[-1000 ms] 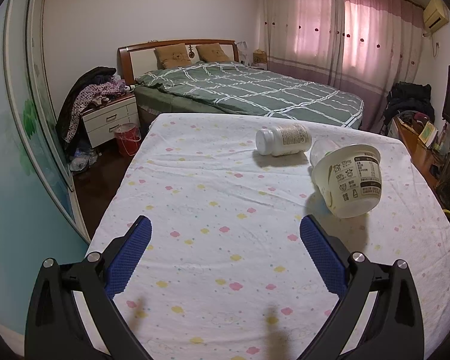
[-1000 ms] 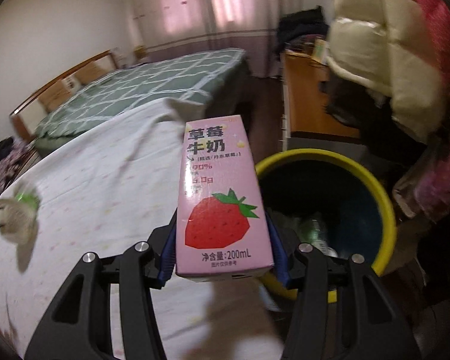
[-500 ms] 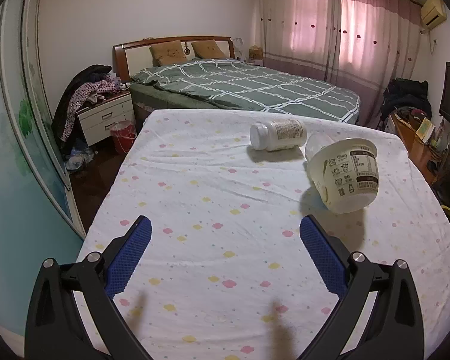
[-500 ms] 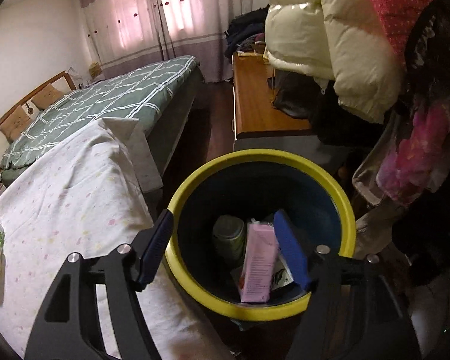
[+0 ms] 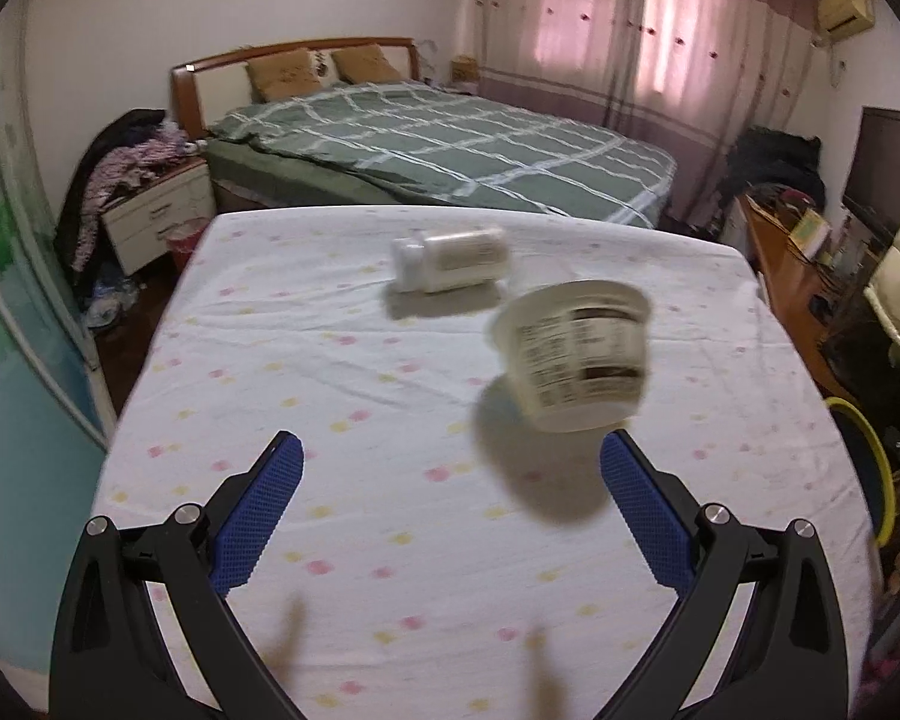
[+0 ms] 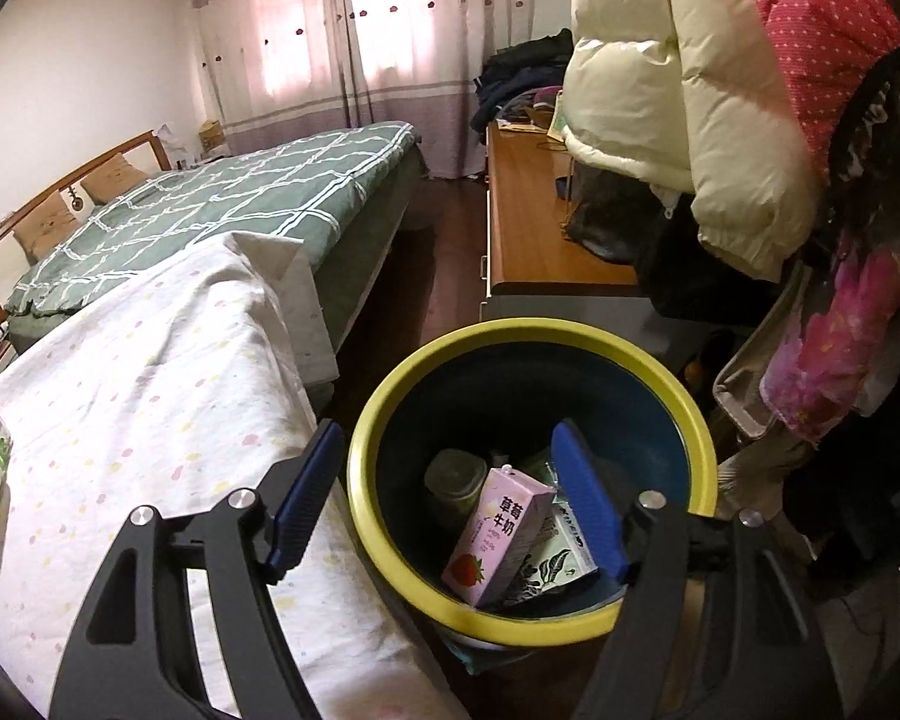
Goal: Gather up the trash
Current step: 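Reach the left gripper to the white yogurt cup and grasp its rim, then carry the yogurt cup over the bin and open the left gripper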
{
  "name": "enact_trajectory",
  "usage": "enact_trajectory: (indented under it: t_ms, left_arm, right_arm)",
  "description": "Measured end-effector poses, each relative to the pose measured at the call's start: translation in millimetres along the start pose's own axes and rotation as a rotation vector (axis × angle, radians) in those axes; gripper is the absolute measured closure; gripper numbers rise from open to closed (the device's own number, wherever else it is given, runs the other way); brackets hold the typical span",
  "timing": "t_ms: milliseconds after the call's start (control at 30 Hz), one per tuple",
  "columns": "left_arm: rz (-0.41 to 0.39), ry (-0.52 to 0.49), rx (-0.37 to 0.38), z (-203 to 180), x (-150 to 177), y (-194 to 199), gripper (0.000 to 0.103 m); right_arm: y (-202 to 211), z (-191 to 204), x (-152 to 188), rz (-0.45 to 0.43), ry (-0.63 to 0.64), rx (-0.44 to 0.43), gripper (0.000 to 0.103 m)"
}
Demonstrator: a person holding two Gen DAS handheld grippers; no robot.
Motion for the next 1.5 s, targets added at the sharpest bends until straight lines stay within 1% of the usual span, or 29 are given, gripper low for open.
enact_trajectory:
  t_ms: [100, 233, 400, 667, 733, 800, 833, 867, 1033, 1167, 1400, 1500]
  left_arm:
    - [0.028, -0.016, 0.025, -20, -6, -11, 0.005]
    - [0.063, -0.013, 0.054, -38, -13, -28, 0.005]
    - [0.085, -0.015, 0.049, -49, -21, -49, 0.005]
    - [0.131, -0.040, 0.042, -58, -23, -80, 0.006]
    - [0.145, -0.042, 0.044, -58, -22, -85, 0.012]
    - [0.159, -0.038, 0.050, -58, -20, -89, 0.015]
    - [0.164, -0.037, 0.055, -58, -19, -91, 0.018]
    - [0.168, -0.038, 0.058, -58, -18, -92, 0.019]
    - [0.159, -0.048, 0.065, -58, -18, -91, 0.020]
    - [0.163, -0.055, 0.082, -58, -10, -79, 0.020]
    - [0.146, -0.068, 0.116, -62, 11, -37, 0.020]
    - [0.131, -0.079, 0.142, -71, 16, -18, 0.020]
  right_arm:
    - [1, 5, 0, -0.004, 0.012, -0.015, 0.033]
    - [2, 9, 0, -0.006, 0.016, -0.038, 0.032]
    - [1, 11, 0, 0.000, 0.008, -0.056, 0.032]
    - [0, 11, 1, 0.009, 0.000, -0.065, 0.031]
    - [-2, 11, 1, 0.011, 0.002, -0.066, 0.031]
    - [-2, 11, 1, 0.013, 0.003, -0.068, 0.031]
    - [-2, 11, 1, 0.014, 0.003, -0.069, 0.031]
    - [-2, 11, 2, 0.015, 0.003, -0.069, 0.031]
    - [-3, 11, 2, 0.017, 0.003, -0.071, 0.031]
    - [-4, 12, 2, 0.020, 0.002, -0.073, 0.031]
    - [-5, 14, 3, 0.018, 0.005, -0.075, 0.031]
    - [-4, 14, 2, 0.010, 0.001, -0.082, 0.031]
Point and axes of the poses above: each gripper's, at about its wrist camera, not at the fingertips, and y roughly against the way its jaws point, z to its left, x to its underside, the point moved 10 cm from there along -y, roughly the way its jaws point, and after that the axes turned 9 degrees about -z, right-handed, at the moved point
